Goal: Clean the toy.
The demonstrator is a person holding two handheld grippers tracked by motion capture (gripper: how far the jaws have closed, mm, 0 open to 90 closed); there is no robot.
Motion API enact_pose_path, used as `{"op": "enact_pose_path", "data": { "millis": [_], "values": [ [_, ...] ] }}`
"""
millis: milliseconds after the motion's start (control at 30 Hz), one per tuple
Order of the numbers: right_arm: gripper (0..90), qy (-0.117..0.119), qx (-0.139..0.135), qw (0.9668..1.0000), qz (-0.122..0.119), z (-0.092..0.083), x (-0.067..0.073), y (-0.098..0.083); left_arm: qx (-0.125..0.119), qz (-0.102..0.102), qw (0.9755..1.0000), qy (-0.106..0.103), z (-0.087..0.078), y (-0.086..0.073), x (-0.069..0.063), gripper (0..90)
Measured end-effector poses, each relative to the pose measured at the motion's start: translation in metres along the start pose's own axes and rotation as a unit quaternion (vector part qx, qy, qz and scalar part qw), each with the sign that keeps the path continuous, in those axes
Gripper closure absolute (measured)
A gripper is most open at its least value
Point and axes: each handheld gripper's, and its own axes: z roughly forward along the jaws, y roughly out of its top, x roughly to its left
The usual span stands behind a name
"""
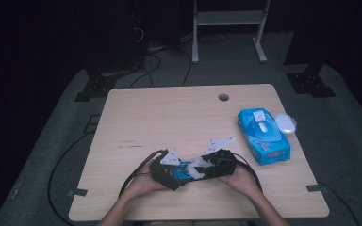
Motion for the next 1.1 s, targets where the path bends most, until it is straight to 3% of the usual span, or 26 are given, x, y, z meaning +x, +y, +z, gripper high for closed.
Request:
{"op": "enact_pose_path", "data": {
  "millis": [100, 133, 233, 267, 300, 333, 400, 533, 700, 900, 1100],
  "values": [
    [51.4, 0.000, -0.001, 1.0000, -0.001, 0.004, 0.002, 0.001, 0.004, 0.005, 1.0000, 0.004, 0.001, 0.000, -0.001, 19.5],
    [58.0, -0.009, 0.000, 0.9999, -0.011, 0.008, 0.004, 0.000, 0.001, 0.003, 1.0000, 0.004, 0.001, -0.001, -0.001, 20.1],
    [64.4, -0.019, -0.005, 0.9997, -0.016, 0.010, 0.006, -0.002, 0.004, 0.004, 1.0000, 0.002, 0.000, -0.002, 0.001, 19.9],
    [70.7, -0.027, -0.013, 0.9993, -0.022, 0.009, 0.008, -0.004, 0.003, 0.002, 1.0000, 0.000, 0.000, -0.002, 0.001, 18.7],
    [70.7, -0.027, -0.013, 0.9993, -0.022, 0.009, 0.008, -0.004, 0.002, -0.001, 1.0000, 0.004, 0.000, -0.003, 0.001, 18.7],
    [74.1, -0.036, -0.017, 0.9988, -0.028, 0.008, 0.010, -0.006, 0.004, -0.003, 0.9999, 0.010, 0.000, -0.003, 0.001, 13.0],
    [76.1, -0.040, -0.019, 0.9986, -0.029, 0.008, 0.010, -0.007, 0.005, -0.006, 1.0000, 0.006, -0.002, -0.005, 0.002, 12.5],
    [78.6, -0.044, -0.017, 0.9985, -0.028, 0.005, 0.009, -0.009, 0.002, 0.005, 1.0000, 0.003, -0.003, -0.008, 0.001, 21.5],
    [79.5, -0.052, -0.002, 0.9980, -0.037, -0.002, 0.006, -0.012, 0.000, 0.006, 1.0000, -0.005, -0.003, -0.008, 0.003, 21.8],
    [80.2, -0.068, 0.006, 0.9972, -0.028, -0.017, -0.001, -0.024, 0.000, 0.007, 1.0000, -0.004, -0.003, -0.008, 0.003, 21.8],
    [80.3, -0.059, 0.005, 0.9974, -0.042, -0.017, 0.010, -0.026, -0.002, 0.004, 1.0000, -0.007, -0.002, -0.009, 0.004, 21.8]
  ]
}}
